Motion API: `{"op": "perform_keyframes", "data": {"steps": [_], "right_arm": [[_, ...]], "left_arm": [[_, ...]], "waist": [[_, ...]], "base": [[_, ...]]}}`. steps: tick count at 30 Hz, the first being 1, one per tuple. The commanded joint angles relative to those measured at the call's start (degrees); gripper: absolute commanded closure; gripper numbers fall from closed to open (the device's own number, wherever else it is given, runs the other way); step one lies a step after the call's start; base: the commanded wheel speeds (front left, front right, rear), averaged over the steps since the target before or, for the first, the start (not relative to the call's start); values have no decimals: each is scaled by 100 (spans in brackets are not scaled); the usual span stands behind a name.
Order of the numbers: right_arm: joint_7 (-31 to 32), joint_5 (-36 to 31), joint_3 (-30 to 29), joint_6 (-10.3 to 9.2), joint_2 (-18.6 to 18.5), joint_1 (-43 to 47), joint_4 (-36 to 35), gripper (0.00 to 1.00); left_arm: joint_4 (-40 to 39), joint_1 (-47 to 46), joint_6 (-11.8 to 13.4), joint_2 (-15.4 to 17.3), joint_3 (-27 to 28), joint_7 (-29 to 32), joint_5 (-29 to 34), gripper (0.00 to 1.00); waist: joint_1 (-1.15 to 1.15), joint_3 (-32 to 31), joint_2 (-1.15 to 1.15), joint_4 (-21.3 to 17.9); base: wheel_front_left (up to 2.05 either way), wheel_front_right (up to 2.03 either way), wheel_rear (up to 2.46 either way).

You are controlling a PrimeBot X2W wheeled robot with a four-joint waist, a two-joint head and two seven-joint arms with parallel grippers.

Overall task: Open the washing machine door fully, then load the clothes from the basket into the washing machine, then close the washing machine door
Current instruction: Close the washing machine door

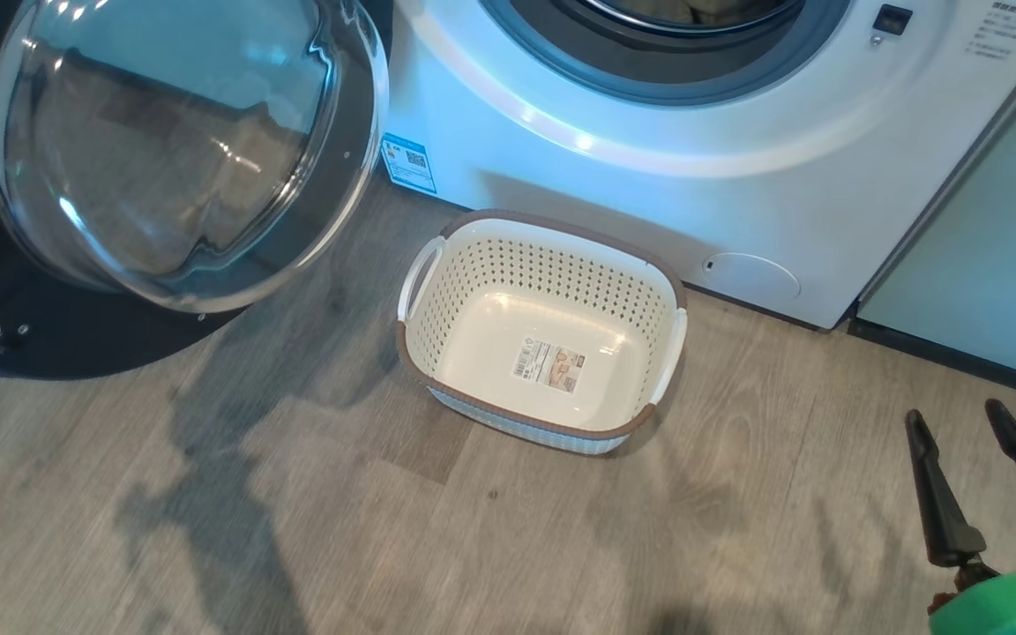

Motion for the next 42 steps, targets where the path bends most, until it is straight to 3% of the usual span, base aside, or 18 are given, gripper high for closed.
{"op": "perform_keyframes", "data": {"steps": [1, 18, 42], "right_arm": [[5, 3, 77, -16, -138, -257, -229, 0], [-39, 12, 102, -16, -58, -275, -104, 0], [-112, 34, 111, -16, 24, -301, 28, 0]], "left_arm": [[-124, -162, -38, 331, 29, 159, -31, 100], [-719, 291, -38, 217, -144, 843, -327, 100], [-2392, 1206, -38, -398, 53, 2298, -1098, 100]], "waist": [[0, 14, 0, 2], [0, 14, 0, 92], [0, 36, 0, 151]], "base": [[0, 0, 0], [0, 0, 0], [0, 0, 0]]}}
